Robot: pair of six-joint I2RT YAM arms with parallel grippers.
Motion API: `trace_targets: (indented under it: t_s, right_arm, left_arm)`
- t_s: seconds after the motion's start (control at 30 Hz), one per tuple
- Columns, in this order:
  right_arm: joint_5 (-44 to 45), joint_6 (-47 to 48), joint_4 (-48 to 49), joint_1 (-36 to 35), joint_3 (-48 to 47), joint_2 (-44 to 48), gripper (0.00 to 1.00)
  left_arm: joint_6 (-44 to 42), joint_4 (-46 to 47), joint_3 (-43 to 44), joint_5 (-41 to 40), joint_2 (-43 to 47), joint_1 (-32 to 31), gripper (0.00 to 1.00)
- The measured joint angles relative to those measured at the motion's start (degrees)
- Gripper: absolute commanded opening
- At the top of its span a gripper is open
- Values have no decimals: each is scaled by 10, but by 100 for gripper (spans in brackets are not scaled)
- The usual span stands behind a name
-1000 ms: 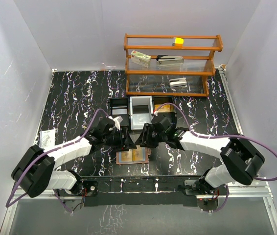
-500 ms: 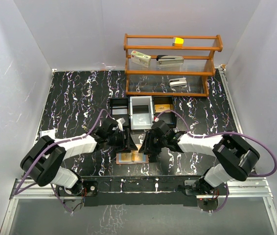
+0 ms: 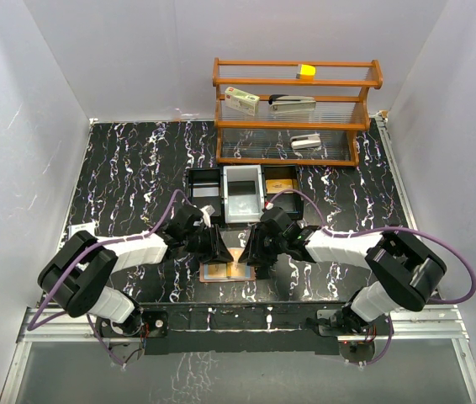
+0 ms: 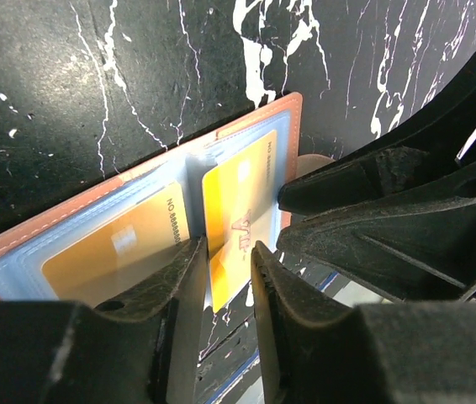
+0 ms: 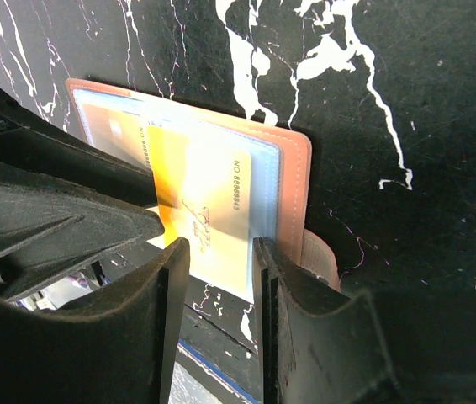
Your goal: Take the credit cards out of the card holder
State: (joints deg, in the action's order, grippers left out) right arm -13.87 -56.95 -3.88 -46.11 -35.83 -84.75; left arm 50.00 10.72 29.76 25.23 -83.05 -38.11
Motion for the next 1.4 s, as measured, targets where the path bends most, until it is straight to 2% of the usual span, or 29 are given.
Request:
trace_targets:
  t_s: [0.43,1.4]
  right_arm:
    - [0,-1,1,0,0,-1,34]
    - [-18,30,-13,0,-40,10,37]
  left_arm:
    - [26,25,-17,-5,0,0,0]
    - [-5,-57,-12,-50,44,0,0]
